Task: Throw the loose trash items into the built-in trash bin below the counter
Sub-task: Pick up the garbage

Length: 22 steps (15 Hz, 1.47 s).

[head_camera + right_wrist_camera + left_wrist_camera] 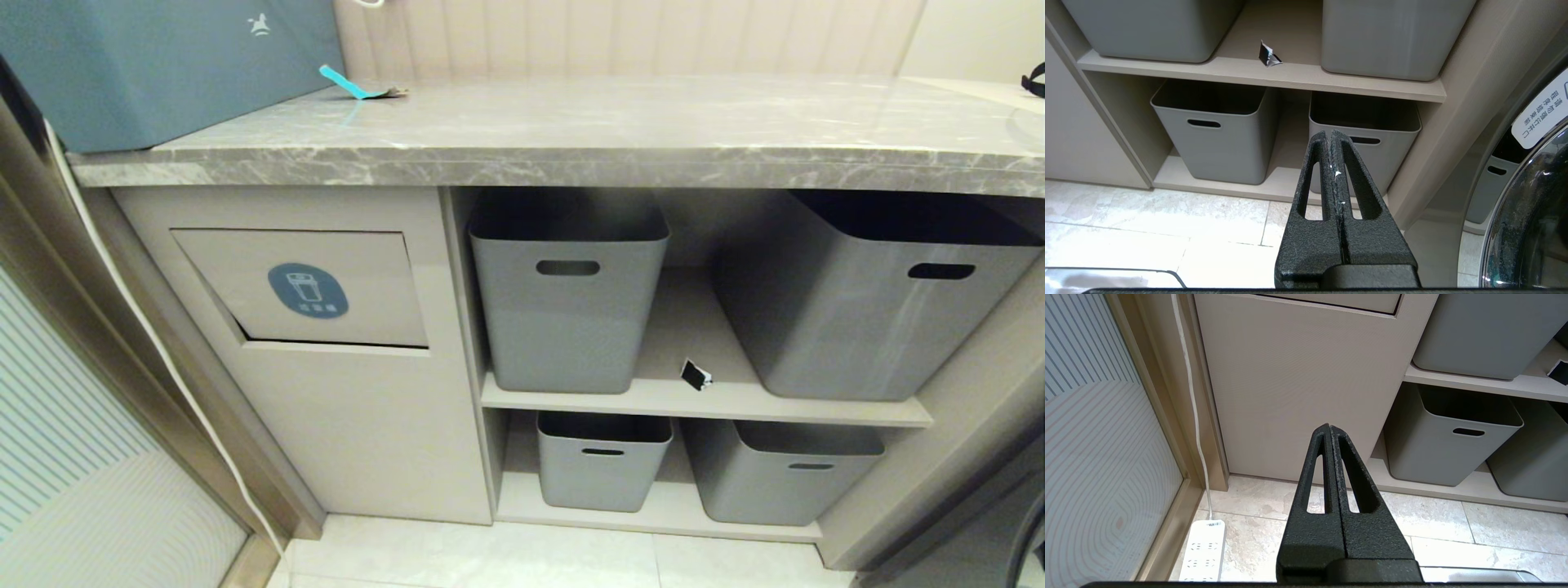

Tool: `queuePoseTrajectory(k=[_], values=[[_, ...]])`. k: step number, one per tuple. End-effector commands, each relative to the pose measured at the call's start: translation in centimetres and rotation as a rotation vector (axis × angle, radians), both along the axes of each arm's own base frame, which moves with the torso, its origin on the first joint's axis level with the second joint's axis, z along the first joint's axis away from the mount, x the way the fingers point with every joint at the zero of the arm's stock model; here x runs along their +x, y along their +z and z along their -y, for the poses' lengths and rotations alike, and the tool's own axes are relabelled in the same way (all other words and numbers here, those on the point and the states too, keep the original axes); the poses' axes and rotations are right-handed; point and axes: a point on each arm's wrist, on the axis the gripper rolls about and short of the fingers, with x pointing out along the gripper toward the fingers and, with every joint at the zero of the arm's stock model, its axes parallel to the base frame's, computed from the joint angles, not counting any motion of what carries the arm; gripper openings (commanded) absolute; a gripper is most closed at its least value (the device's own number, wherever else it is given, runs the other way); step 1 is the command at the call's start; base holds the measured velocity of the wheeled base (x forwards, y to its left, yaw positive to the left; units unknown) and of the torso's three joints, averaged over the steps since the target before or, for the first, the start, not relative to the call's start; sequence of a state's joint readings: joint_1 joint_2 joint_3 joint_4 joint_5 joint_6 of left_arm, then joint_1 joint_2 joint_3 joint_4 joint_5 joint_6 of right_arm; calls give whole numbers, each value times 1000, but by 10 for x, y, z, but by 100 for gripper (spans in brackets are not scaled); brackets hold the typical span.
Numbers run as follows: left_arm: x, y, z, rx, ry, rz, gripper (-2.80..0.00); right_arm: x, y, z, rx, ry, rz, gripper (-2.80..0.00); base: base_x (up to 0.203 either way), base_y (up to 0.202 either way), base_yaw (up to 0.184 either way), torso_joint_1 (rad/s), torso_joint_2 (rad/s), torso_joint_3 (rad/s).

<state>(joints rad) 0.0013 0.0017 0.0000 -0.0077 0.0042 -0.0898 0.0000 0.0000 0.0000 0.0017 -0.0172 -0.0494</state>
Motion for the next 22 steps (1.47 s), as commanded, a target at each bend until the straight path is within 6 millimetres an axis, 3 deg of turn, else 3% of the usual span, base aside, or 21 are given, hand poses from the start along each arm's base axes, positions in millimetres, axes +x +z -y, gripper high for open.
queuePoseTrajectory(k=[1, 22], values=[[0, -1, 0, -1, 1, -4, -280, 0, 0, 0, 0, 0, -1, -280, 0, 0, 0, 0, 0, 0], [0, -1, 0, -1, 1, -3, -280, 0, 0, 0, 6, 5, 0, -280, 0, 0, 0, 0, 0, 0]])
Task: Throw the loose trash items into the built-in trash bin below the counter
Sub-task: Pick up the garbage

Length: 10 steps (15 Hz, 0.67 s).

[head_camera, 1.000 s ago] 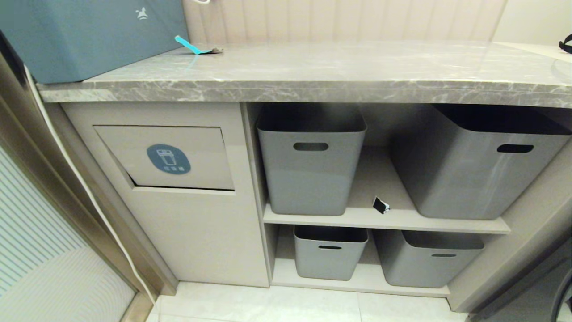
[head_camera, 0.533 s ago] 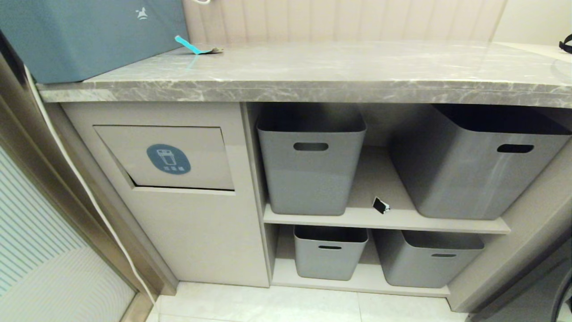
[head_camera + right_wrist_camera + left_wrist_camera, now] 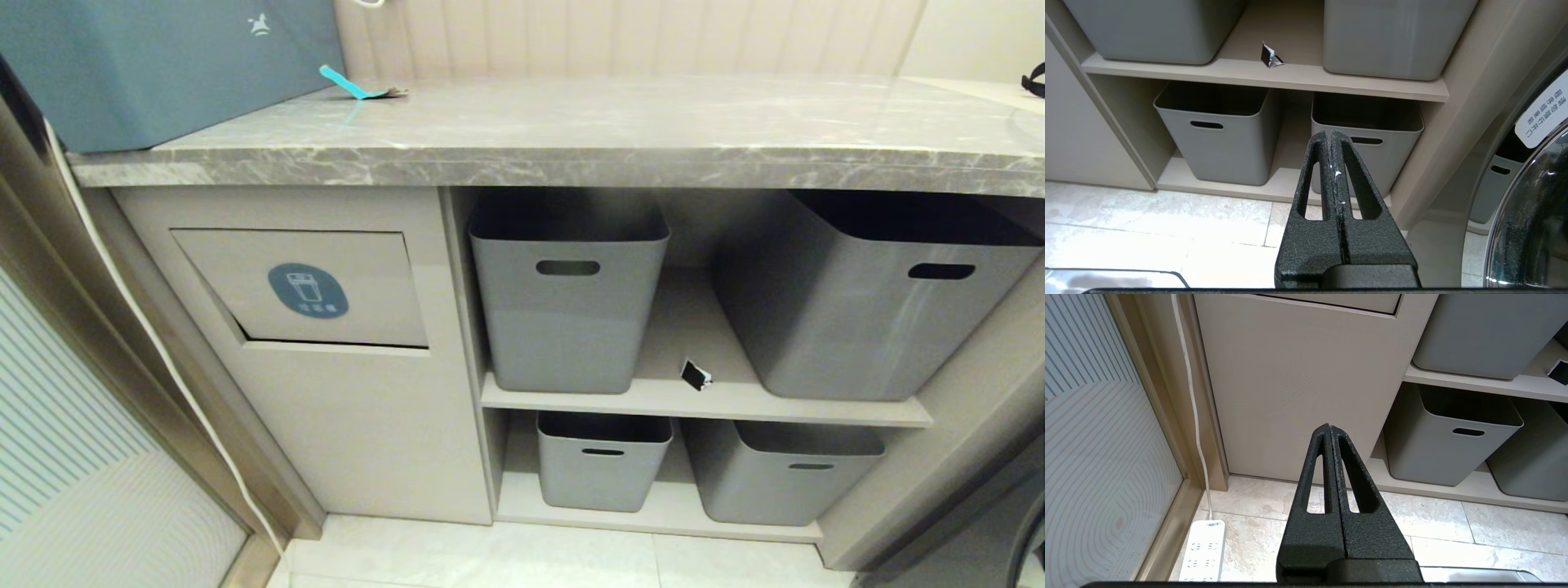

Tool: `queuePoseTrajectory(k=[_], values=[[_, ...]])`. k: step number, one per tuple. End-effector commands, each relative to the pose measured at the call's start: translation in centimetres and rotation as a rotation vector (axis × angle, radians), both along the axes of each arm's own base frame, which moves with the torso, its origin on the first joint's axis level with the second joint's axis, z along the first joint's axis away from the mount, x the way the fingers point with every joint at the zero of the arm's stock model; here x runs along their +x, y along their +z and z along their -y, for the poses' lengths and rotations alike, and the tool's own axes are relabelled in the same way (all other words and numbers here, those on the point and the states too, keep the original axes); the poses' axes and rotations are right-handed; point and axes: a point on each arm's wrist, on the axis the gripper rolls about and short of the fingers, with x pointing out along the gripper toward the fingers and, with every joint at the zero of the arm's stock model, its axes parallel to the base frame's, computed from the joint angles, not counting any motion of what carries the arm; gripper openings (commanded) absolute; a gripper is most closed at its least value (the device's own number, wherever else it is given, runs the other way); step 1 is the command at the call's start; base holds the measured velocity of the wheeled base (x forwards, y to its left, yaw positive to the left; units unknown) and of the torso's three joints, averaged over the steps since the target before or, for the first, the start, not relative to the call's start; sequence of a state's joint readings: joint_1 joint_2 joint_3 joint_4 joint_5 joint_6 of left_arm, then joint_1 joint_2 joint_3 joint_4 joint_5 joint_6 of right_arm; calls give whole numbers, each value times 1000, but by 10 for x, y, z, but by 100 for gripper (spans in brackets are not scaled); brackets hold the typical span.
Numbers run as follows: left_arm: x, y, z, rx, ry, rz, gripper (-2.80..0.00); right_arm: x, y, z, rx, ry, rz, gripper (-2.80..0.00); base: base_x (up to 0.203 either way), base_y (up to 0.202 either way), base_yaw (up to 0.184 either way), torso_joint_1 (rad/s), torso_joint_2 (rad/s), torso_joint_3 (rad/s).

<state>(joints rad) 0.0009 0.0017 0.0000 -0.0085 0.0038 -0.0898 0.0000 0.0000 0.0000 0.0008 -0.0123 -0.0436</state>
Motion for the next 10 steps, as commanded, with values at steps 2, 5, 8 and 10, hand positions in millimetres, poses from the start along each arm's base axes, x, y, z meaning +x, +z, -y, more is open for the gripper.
queuePoseTrajectory(k=[2, 5, 8, 10], values=[[0, -1, 0, -1, 1, -4, -280, 0, 0, 0, -8, -4, -2, -280, 0, 0, 0, 20, -70, -57], [0, -1, 0, -1, 3, -4, -280, 0, 0, 0, -12, -5, -1, -280, 0, 0, 0, 46, -239, -248], [0, -1, 0, -1, 2, -4, -280, 0, 0, 0, -12, -5, -2, -280, 0, 0, 0, 170, -499, -295], [0, -1, 0, -1, 1, -4, -280, 0, 0, 0, -13, -5, -2, -280, 0, 0, 0, 178, -491, -291]])
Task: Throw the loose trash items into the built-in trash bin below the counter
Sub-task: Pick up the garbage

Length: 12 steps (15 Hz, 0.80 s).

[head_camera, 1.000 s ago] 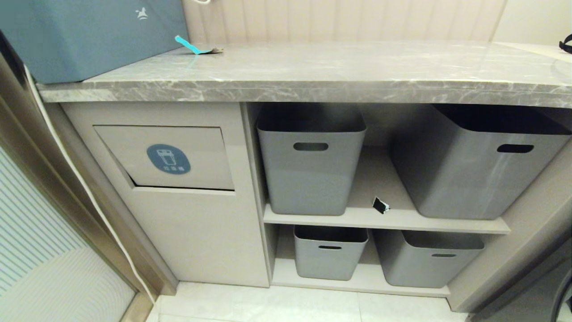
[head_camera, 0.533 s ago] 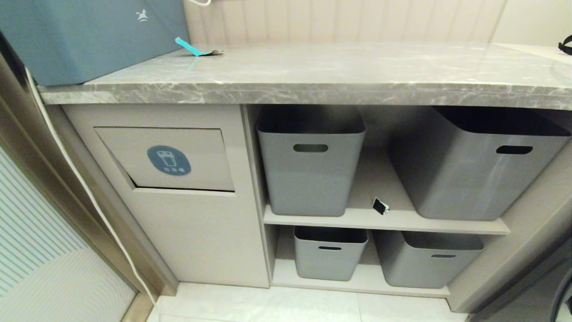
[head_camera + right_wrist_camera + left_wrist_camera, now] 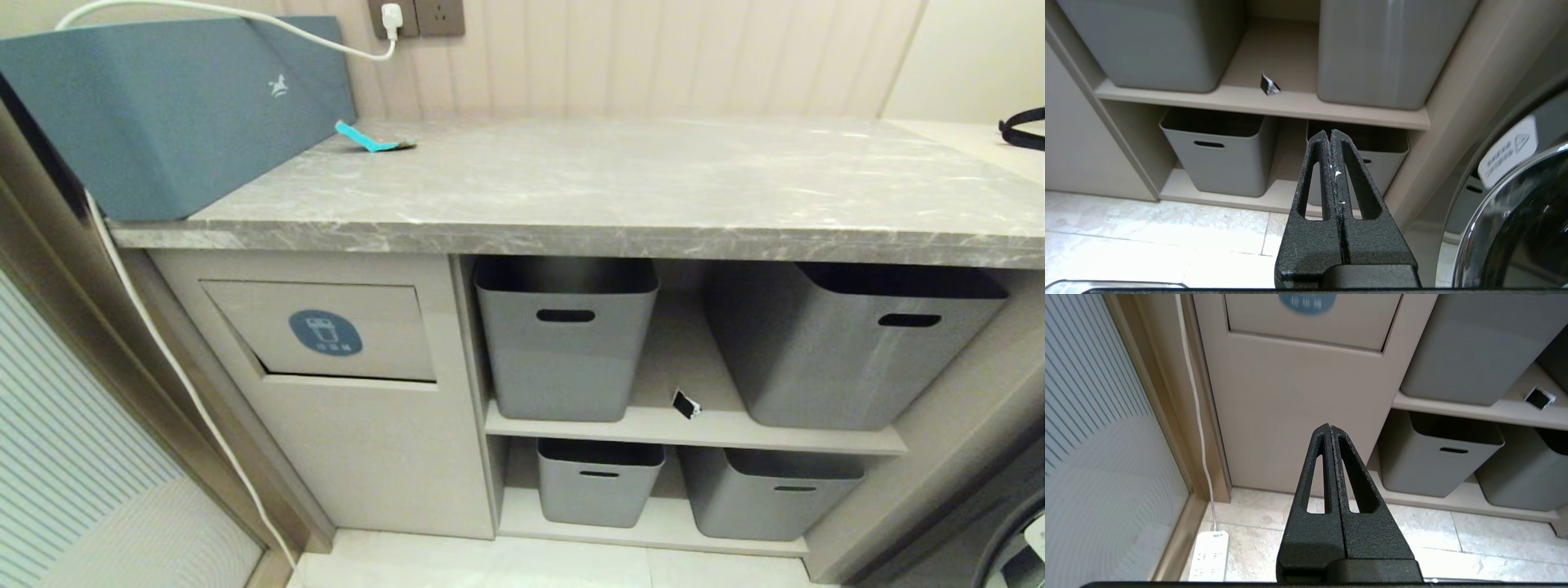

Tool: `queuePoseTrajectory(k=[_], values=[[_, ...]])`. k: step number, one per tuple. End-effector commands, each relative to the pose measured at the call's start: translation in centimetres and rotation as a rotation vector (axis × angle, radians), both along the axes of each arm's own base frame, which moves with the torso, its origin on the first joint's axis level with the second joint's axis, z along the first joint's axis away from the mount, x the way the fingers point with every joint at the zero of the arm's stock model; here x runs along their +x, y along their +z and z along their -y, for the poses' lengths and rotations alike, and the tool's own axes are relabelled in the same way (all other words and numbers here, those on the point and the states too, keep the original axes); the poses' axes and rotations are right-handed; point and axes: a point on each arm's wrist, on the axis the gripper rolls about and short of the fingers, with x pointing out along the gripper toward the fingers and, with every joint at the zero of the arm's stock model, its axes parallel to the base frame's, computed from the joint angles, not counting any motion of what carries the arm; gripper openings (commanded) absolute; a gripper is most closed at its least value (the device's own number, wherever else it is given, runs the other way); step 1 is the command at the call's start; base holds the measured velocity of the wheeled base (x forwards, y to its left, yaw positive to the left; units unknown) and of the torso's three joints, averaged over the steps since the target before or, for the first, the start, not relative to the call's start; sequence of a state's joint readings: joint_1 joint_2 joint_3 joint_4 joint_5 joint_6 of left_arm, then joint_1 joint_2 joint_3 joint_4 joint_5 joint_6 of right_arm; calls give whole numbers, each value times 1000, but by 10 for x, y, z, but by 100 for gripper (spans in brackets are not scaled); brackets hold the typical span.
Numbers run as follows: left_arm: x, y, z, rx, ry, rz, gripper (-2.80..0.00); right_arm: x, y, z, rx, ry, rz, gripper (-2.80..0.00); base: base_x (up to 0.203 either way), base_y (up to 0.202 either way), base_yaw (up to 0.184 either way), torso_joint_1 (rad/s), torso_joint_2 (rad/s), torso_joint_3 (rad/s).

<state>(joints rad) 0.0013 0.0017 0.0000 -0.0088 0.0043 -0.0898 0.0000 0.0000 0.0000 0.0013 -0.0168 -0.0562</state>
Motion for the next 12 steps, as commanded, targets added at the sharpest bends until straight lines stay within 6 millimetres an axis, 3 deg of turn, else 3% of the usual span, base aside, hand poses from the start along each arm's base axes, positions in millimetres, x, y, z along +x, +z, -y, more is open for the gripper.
queuePoseTrajectory(k=[1, 12], values=[[0, -1, 0, -1, 1, -4, -280, 0, 0, 0, -1, 0, -2, -280, 0, 0, 0, 178, -480, -286], [0, -1, 0, -1, 1, -4, -280, 0, 0, 0, 5, 0, -2, -280, 0, 0, 0, 201, -483, -281]])
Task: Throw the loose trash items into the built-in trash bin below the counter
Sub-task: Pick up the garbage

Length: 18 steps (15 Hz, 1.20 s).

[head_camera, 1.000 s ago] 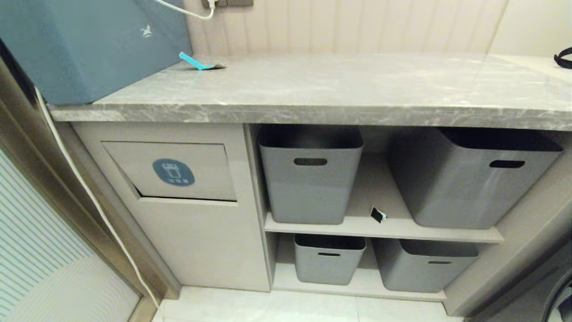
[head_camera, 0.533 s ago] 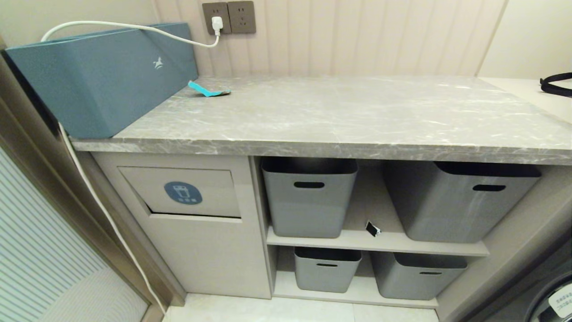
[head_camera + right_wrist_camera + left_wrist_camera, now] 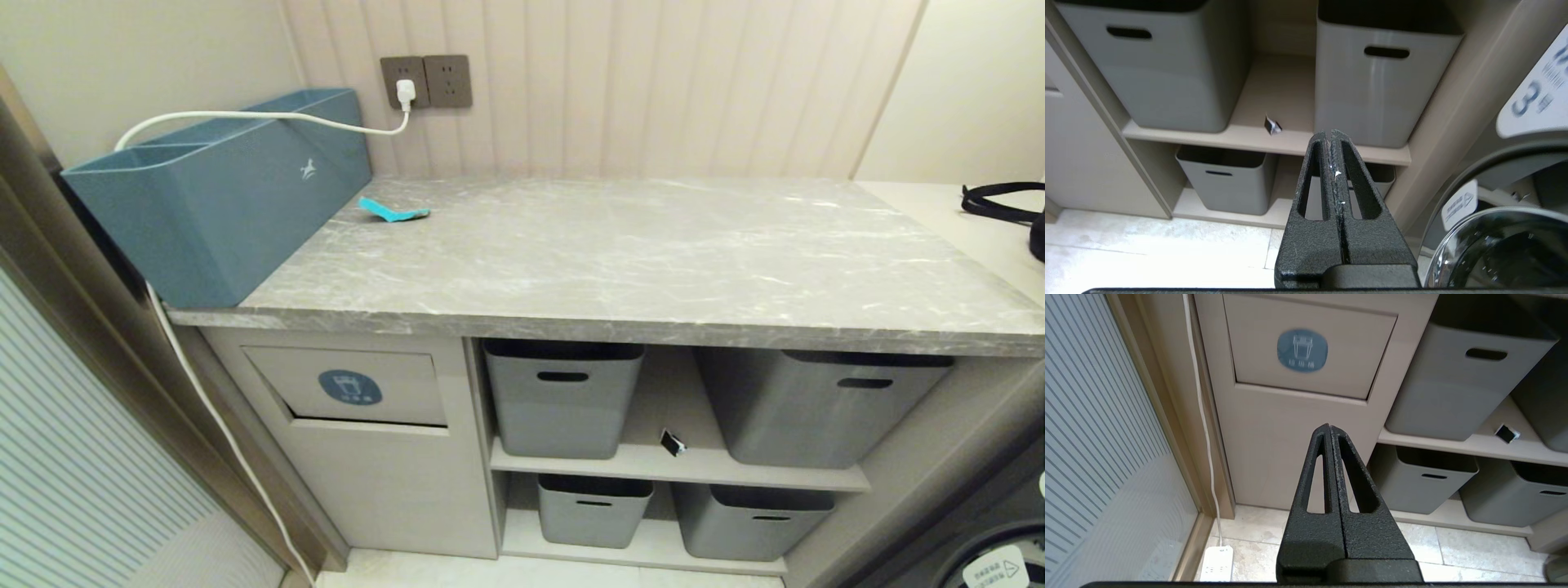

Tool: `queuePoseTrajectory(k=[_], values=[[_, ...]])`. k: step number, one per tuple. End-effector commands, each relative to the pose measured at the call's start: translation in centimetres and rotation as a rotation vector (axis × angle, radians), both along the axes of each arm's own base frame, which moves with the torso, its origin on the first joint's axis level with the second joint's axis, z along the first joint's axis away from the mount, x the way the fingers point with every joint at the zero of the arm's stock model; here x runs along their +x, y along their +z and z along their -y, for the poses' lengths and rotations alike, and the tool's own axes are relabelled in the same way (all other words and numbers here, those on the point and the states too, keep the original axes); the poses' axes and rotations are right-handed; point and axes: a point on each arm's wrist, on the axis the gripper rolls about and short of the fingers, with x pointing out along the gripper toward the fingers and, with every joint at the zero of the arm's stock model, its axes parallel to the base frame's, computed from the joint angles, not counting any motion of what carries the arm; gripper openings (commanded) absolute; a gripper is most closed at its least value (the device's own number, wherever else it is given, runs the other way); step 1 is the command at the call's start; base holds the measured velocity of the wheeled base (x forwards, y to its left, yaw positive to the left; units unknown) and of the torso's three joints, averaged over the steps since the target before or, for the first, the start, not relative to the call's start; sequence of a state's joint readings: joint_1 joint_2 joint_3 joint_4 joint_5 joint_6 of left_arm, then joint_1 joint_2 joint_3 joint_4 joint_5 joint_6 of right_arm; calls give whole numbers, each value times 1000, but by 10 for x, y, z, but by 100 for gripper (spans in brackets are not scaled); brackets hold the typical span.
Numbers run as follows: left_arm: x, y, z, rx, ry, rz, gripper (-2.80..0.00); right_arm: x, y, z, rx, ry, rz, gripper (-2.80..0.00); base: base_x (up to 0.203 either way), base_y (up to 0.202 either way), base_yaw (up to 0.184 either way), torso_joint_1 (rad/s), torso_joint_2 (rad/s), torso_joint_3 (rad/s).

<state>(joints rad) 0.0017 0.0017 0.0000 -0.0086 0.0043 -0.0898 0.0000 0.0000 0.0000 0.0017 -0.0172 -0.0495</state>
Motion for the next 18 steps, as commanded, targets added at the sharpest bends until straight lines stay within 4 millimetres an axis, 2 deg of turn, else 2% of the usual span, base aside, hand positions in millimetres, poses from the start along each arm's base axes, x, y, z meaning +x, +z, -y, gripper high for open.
queuePoseTrajectory(k=[1, 13, 18], values=[[0, -1, 0, -1, 0, -4, -280, 0, 0, 0, 2, -1, -1, -280, 0, 0, 0, 235, -508, -282], [0, -1, 0, 2, -1, -5, -280, 0, 0, -1, -21, 31, 0, -280, 0, 0, 0, 260, -561, -299], [0, -1, 0, 6, -1, -2, -280, 0, 0, -1, -27, 28, 2, -280, 0, 0, 0, 206, -410, -217]])
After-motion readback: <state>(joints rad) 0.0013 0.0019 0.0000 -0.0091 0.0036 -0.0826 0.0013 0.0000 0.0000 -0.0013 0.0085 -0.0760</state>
